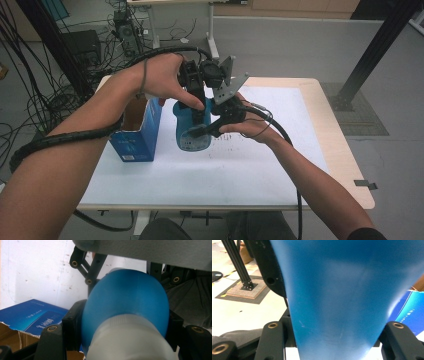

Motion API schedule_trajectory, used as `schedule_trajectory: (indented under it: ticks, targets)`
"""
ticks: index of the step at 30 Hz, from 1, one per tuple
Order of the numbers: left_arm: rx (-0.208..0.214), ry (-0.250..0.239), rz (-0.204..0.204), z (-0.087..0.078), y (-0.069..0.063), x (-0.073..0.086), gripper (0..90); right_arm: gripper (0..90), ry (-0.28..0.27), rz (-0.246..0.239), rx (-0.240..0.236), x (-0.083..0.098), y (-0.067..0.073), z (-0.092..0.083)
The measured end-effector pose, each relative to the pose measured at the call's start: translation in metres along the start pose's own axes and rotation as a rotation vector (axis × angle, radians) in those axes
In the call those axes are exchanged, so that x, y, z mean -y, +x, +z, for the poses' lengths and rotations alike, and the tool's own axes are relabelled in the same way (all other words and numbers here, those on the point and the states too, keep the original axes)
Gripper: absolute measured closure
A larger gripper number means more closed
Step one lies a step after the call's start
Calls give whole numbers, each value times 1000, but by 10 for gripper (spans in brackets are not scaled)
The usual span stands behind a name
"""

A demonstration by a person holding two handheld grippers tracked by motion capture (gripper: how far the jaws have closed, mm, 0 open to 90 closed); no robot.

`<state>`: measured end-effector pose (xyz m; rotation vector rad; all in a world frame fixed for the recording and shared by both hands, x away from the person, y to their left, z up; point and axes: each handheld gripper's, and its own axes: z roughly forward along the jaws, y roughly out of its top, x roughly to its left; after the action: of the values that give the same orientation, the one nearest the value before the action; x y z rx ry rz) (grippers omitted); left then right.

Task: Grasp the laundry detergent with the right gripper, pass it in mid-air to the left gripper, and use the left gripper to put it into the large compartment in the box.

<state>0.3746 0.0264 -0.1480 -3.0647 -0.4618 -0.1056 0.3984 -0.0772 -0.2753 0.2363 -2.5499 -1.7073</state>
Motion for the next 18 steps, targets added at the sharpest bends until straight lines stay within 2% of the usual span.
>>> schedule_trajectory:
  ticks: [18]
  targets:
    - [4,-2,-4,0,0,-1,359,438,2,3,-2,1,0,-1]
